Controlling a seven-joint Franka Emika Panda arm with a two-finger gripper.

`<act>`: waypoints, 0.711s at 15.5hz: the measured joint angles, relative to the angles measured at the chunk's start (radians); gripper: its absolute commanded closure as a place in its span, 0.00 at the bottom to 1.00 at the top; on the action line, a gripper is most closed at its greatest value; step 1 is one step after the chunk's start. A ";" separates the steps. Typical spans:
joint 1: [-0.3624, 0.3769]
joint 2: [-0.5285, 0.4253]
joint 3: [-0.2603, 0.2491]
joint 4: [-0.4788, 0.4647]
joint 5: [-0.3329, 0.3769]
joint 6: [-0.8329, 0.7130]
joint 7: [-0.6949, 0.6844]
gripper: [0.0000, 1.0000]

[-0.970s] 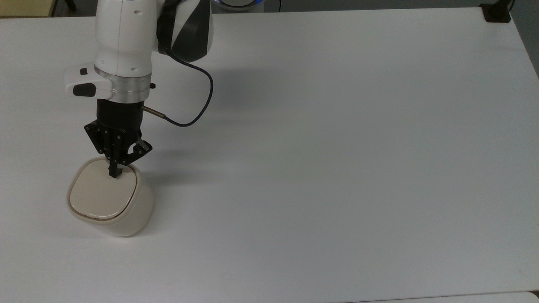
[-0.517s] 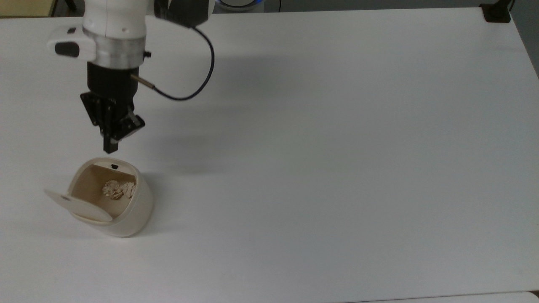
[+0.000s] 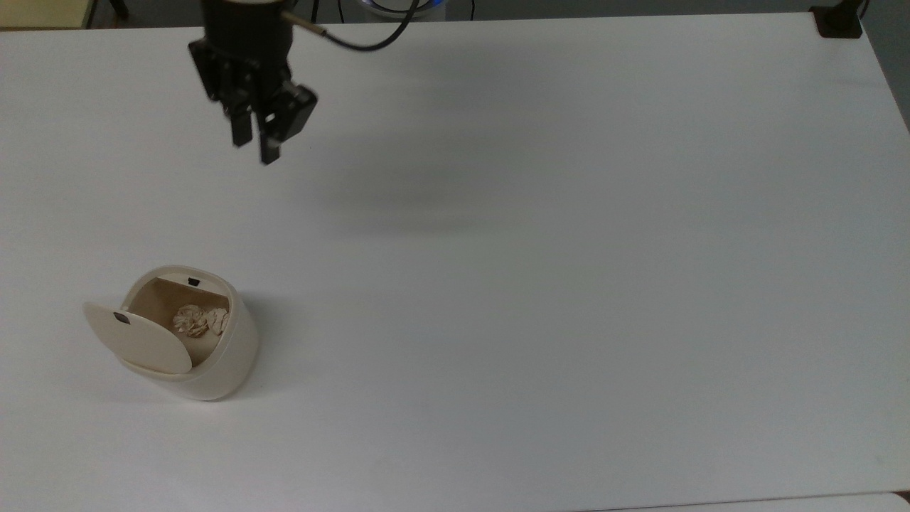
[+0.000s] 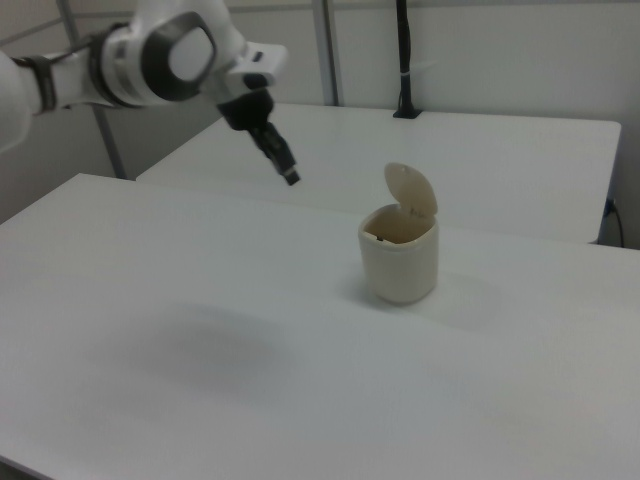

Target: Open the trash bin

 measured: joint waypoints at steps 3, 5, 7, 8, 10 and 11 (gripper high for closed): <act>0.006 -0.061 0.046 -0.001 0.005 -0.163 0.000 0.00; 0.023 -0.095 0.062 -0.004 0.035 -0.264 -0.010 0.00; 0.046 -0.121 0.066 -0.008 0.073 -0.331 -0.044 0.00; 0.056 -0.130 0.066 -0.010 0.085 -0.349 -0.062 0.00; 0.078 -0.139 0.067 -0.016 0.092 -0.364 -0.086 0.00; 0.088 -0.142 0.067 -0.022 0.092 -0.364 -0.109 0.00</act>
